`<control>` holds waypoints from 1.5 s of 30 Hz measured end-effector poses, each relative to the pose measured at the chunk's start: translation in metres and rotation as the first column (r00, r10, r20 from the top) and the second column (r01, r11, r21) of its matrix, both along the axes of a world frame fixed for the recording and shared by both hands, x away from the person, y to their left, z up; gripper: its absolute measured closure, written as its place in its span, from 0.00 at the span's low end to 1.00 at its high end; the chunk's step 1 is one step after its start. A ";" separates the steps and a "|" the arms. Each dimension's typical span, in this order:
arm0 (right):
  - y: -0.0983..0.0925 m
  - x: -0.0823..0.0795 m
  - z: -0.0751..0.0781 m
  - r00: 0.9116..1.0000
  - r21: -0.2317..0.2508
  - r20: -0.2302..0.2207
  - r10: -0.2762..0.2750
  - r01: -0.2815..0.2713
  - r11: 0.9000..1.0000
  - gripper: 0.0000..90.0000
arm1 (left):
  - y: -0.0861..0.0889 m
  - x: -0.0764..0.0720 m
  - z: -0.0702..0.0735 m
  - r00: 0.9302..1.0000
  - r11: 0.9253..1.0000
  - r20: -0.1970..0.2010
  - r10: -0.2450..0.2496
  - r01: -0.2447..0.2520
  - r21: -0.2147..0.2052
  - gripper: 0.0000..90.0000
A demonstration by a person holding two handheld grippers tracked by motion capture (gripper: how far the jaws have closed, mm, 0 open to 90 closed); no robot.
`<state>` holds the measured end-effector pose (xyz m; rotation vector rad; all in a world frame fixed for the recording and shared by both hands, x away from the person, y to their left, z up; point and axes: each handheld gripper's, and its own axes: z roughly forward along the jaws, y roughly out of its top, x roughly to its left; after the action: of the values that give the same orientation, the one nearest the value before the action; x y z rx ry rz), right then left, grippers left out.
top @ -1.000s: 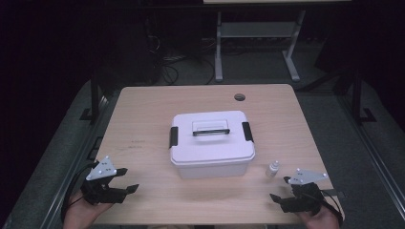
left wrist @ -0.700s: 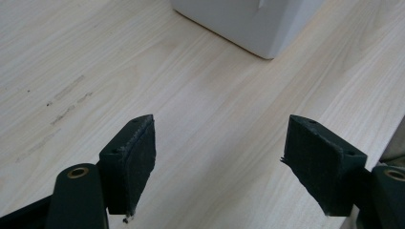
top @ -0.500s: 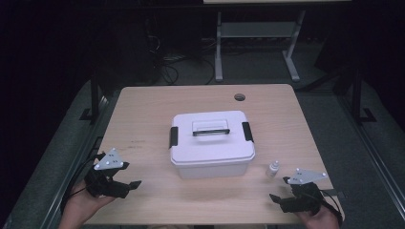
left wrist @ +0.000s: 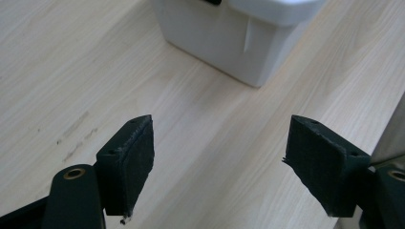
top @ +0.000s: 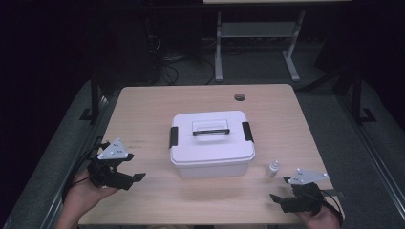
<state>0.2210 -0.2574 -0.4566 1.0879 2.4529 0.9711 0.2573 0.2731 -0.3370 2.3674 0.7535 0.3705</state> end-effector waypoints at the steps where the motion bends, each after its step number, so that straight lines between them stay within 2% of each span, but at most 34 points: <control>1: 0.000 0.000 0.001 1.000 0.004 -0.001 -0.004 0.004 1.000 0.22 | -0.001 0.002 0.002 1.000 1.000 -0.003 -0.005 0.005 -0.001 0.27; 4: -0.001 0.000 0.001 1.000 0.008 0.002 -0.007 0.007 1.000 0.22 | -0.008 0.006 0.011 1.000 0.999 0.001 -0.030 0.030 -0.020 0.27; 17: -0.004 0.000 0.001 1.000 0.018 0.002 -0.008 0.007 1.000 0.22 | -0.033 0.023 0.033 0.996 0.996 0.004 -0.086 0.086 -0.015 0.28; 24: -0.004 -0.001 0.002 1.000 0.025 -0.004 -0.010 0.010 1.000 0.22 | -0.049 0.037 0.046 0.993 0.993 -0.002 -0.117 0.117 -0.008 0.29; 35: -0.005 -0.003 0.002 1.000 0.031 -0.005 -0.013 0.013 0.999 0.22 | -0.067 0.049 0.056 0.989 0.989 -0.012 -0.149 0.149 -0.001 0.29; 36: -0.006 -0.003 0.002 1.000 0.030 -0.008 -0.012 0.013 0.999 0.22 | -0.071 0.051 0.058 0.986 0.986 -0.009 -0.166 0.166 0.003 0.29; 45: -0.004 -0.002 0.002 1.000 0.035 -0.007 -0.008 0.008 0.999 0.22 | -0.089 0.061 0.064 0.980 0.980 -0.008 -0.200 0.200 0.008 0.31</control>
<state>0.2187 -0.2616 -0.4544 1.1134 2.4442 1.0131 0.3178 0.1845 -0.2735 2.4273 0.5116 0.2800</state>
